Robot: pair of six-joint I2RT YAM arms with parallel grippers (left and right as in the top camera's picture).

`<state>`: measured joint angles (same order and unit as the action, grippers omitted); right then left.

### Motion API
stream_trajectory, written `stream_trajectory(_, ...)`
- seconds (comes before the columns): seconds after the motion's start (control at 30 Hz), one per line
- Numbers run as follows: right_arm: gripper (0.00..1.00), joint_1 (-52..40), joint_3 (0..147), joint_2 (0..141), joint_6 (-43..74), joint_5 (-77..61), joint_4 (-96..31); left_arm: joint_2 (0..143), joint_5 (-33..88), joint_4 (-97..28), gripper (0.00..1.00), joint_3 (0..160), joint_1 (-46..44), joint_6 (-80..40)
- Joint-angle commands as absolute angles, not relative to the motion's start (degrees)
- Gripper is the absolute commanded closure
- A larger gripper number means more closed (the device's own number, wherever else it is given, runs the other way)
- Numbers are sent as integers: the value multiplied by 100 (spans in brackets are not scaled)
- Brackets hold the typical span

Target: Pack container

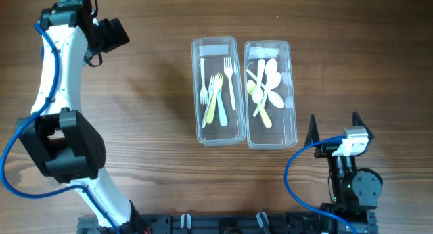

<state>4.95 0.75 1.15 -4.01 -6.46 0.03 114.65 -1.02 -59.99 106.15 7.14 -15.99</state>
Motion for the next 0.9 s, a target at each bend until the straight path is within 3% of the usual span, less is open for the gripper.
stream_trajectory(0.0,0,467,34,25,-451,-692,45,11314,-73,-5986,0,10689,703,-1608)
stream_trajectory(0.87,0,467,34,80,-451,-692,45,11314,-73,-5986,0,10689,703,-1608)
